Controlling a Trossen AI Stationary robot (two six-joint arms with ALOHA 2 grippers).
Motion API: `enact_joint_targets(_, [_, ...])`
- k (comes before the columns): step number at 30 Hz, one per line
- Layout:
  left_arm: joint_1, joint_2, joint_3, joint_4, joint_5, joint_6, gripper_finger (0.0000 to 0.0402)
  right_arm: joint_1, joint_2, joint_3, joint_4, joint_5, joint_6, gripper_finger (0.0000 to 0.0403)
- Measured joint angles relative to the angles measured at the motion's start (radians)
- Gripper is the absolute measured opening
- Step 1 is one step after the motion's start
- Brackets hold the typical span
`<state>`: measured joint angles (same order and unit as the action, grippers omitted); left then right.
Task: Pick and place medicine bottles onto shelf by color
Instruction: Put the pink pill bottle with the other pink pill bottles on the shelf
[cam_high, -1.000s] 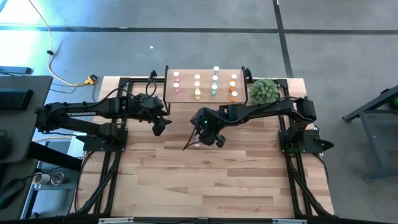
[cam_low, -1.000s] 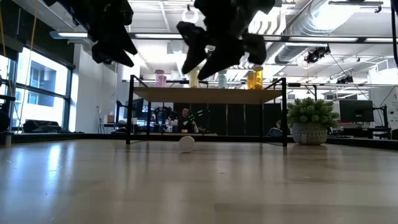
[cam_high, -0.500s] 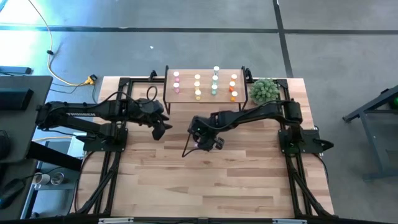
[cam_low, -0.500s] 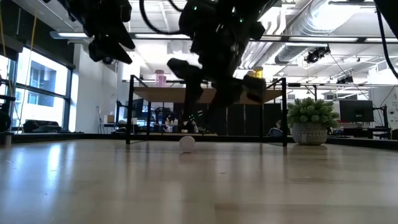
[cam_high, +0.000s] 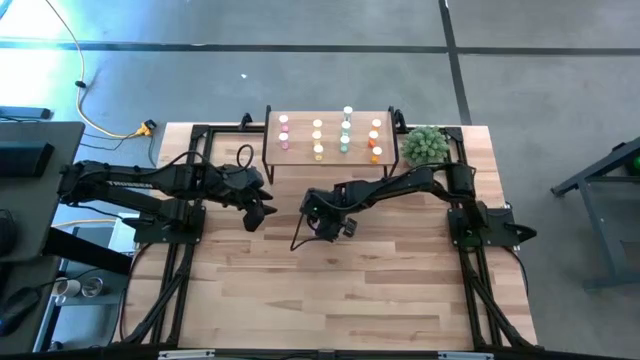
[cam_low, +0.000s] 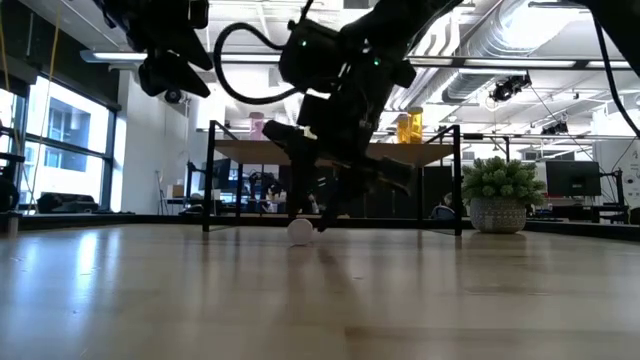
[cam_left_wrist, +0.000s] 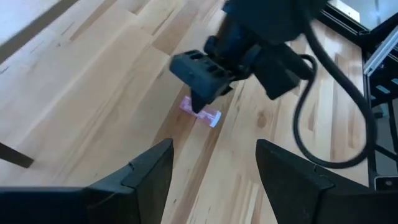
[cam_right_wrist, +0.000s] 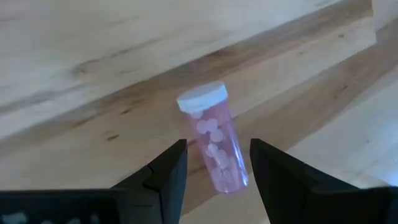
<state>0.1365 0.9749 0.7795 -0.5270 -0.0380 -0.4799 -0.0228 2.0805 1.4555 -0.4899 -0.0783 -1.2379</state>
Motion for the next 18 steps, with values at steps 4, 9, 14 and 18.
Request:
enact_joint_targets(4, [-0.008, 0.000, 0.000, 0.000, 0.000, 0.000, 0.0216, -0.013, 0.012, 0.000, 0.000, 0.000, -0.001, 0.0167])
enact_joint_targets(9, [-0.008, 0.000, 0.000, 0.000, -0.002, 0.000, 0.0216, -0.028, 0.011, 0.000, -0.001, 0.000, 0.027, 0.0167])
enact_joint_targets(14, [-0.008, 0.000, 0.000, 0.000, -0.004, 0.000, 0.0216, -0.029, 0.011, 0.000, -0.041, -0.005, 0.068, 0.0167])
enact_joint_targets(18, [-0.008, 0.000, 0.000, 0.000, -0.003, 0.000, 0.0216, -0.017, 0.011, 0.000, -0.062, -0.006, 0.095, 0.0167])
